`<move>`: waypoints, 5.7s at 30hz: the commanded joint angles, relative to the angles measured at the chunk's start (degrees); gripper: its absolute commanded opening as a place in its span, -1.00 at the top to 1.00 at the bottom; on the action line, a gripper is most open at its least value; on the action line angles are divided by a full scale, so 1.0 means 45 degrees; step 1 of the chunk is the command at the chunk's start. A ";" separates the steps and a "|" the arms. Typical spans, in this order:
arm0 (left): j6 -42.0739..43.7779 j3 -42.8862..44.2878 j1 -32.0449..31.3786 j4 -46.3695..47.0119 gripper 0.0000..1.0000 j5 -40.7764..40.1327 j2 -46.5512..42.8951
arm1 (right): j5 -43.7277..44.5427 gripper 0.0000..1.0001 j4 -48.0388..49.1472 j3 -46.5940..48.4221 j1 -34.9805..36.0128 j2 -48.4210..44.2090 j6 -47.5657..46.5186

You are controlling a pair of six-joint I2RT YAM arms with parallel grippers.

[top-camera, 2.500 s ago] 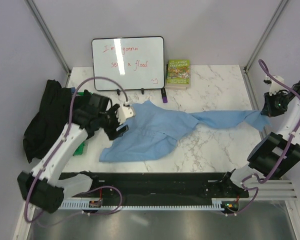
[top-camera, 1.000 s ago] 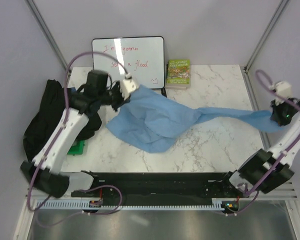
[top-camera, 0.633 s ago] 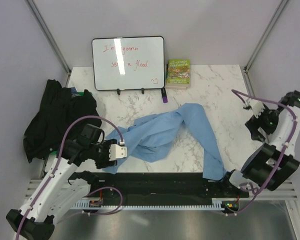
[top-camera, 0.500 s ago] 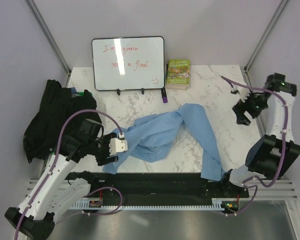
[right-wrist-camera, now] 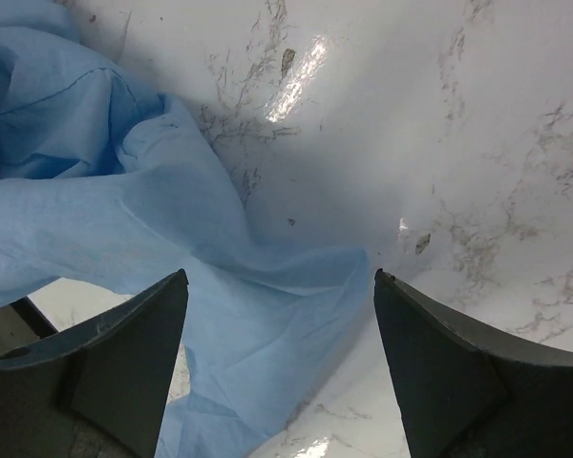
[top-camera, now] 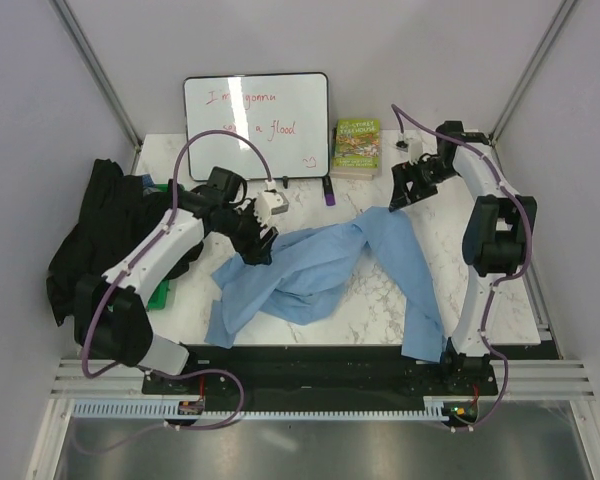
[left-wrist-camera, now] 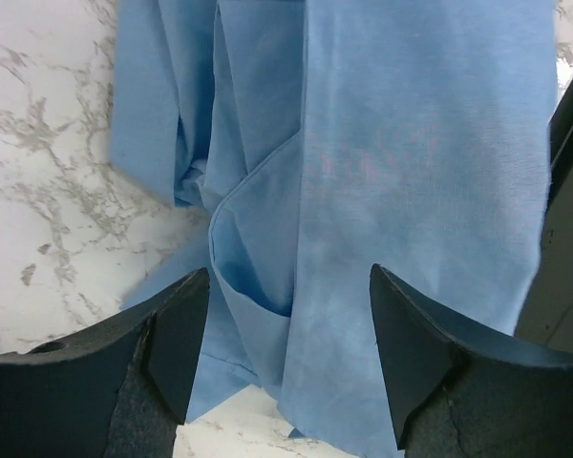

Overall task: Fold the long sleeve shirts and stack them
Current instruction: Flatten the shirt out

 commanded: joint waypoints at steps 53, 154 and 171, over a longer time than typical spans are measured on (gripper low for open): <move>0.3434 0.0468 0.1564 -0.3879 0.96 0.0217 -0.4624 | 0.2368 0.99 -0.4797 -0.6841 -0.4287 -0.9289 -0.9135; -0.5296 1.0242 0.1505 0.0049 0.97 -0.1085 0.9944 | -0.0987 -0.02 0.0984 -0.3380 -0.0477 -0.1831 0.1292; 0.7725 -0.3788 -0.6229 -0.0128 0.93 -0.2801 -0.7471 | -0.2042 -0.11 -0.1106 -0.2400 -0.1767 -0.3198 -0.0270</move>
